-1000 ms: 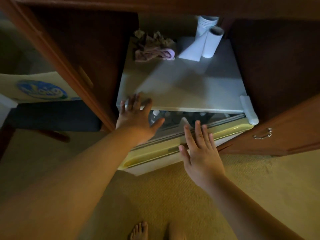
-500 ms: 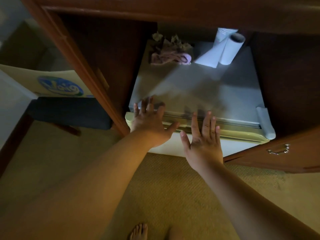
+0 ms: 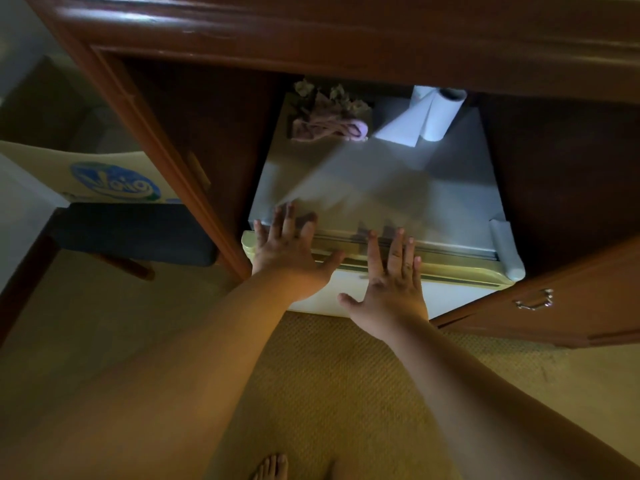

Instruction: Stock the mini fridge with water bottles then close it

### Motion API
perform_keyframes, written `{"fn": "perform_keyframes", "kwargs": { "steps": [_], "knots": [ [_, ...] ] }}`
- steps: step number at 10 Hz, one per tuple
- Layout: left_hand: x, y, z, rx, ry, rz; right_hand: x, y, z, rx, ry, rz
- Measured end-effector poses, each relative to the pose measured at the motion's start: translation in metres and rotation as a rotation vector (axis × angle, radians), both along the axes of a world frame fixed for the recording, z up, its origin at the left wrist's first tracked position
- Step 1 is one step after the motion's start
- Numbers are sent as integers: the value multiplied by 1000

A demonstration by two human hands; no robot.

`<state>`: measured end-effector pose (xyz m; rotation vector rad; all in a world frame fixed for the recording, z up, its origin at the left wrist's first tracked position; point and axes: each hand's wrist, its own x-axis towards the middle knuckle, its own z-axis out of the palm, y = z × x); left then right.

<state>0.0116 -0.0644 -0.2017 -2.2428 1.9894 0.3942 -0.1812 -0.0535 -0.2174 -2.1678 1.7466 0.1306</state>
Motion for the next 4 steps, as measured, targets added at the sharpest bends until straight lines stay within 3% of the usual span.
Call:
{"fn": "perform_keyframes", "kwargs": {
  "steps": [2,3,4],
  "knots": [
    [12,-8,30,190,-15,-61,-13,-8,26,212,7,86],
    [24,16,40,162,1,-11,-37,19,36,169,-130,0],
    [17,97,61,-26,148,115,-79,92,22,348,-244,-292]
  ]
}}
